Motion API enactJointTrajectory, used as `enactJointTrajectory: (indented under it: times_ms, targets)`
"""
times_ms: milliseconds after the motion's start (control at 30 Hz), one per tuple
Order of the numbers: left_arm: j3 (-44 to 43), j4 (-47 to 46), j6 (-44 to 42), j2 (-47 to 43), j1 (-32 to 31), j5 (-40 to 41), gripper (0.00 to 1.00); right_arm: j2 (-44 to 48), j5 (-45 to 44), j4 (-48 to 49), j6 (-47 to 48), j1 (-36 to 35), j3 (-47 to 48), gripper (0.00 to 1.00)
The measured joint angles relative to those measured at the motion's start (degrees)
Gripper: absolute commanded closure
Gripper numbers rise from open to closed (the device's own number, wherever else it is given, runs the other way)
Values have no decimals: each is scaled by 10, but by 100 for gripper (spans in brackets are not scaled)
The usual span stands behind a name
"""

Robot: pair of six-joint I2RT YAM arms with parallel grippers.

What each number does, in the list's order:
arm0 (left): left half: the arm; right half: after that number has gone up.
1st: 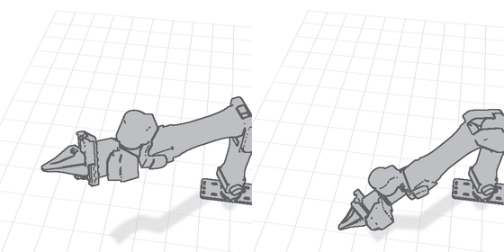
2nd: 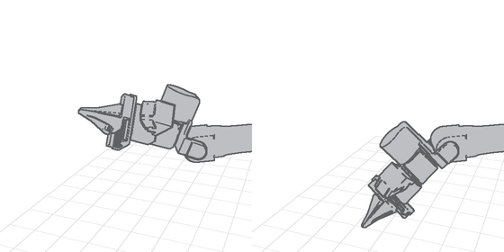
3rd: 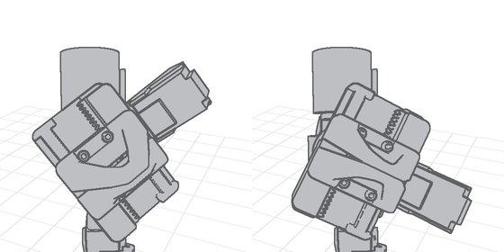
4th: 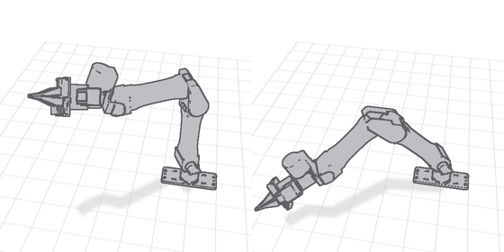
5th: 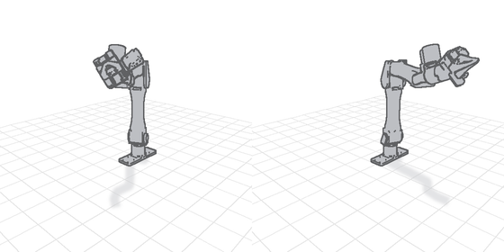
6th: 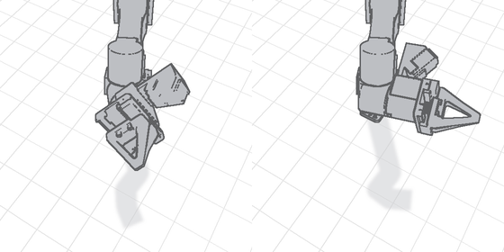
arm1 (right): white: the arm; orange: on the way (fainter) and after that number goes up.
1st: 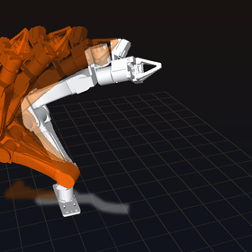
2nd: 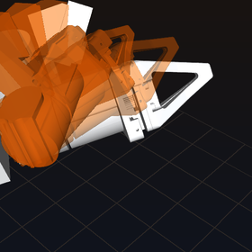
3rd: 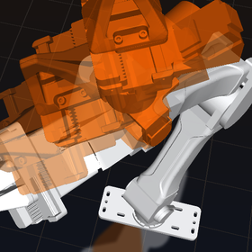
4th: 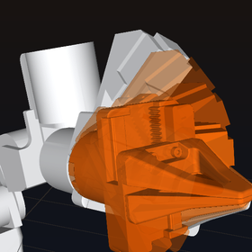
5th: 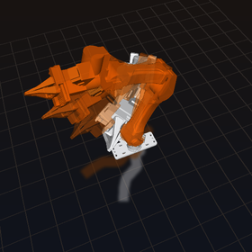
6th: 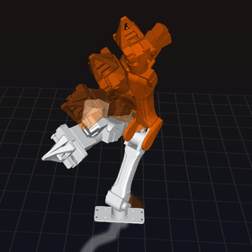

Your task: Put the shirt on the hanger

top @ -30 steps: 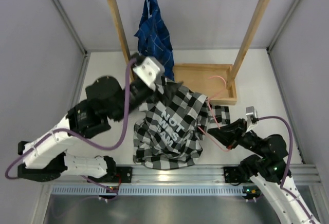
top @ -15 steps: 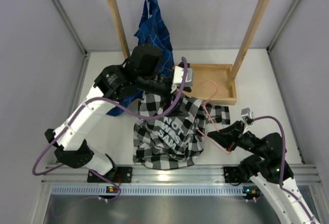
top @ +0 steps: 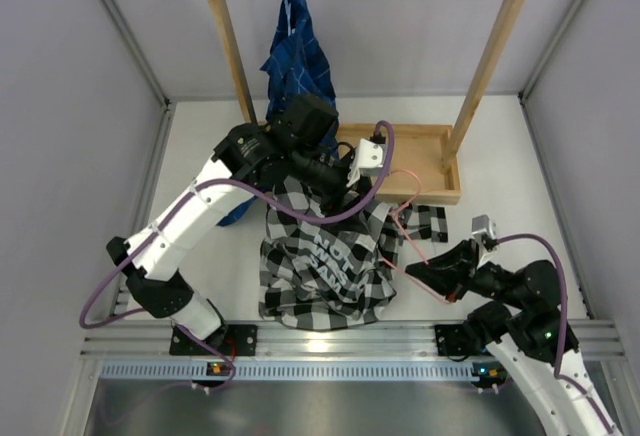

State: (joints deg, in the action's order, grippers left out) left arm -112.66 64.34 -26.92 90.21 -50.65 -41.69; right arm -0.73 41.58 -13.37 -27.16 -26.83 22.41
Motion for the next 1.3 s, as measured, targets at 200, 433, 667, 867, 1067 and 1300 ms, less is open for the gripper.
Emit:
enactJointTrajectory:
  times_ms: [200,433,667,867,1067,1300]
  targets:
    - [1,1,2,14,0,-1,47,0,23,1,0,0,12,100]
    - [11,3,-1,12,0,-26,39,0,43,5,-3,0,20,100]
    - [27,4,1,-10,0,-55,42,0,70,21,-16,0,21,100]
    - [32,4,2,-20,0,-71,37,0,97,42,-30,0,24,100]
    - [36,4,4,-26,0,-84,48,-19,119,66,-42,0,29,100]
    - [36,5,3,-32,0,-106,83,-48,129,91,-45,0,29,100]
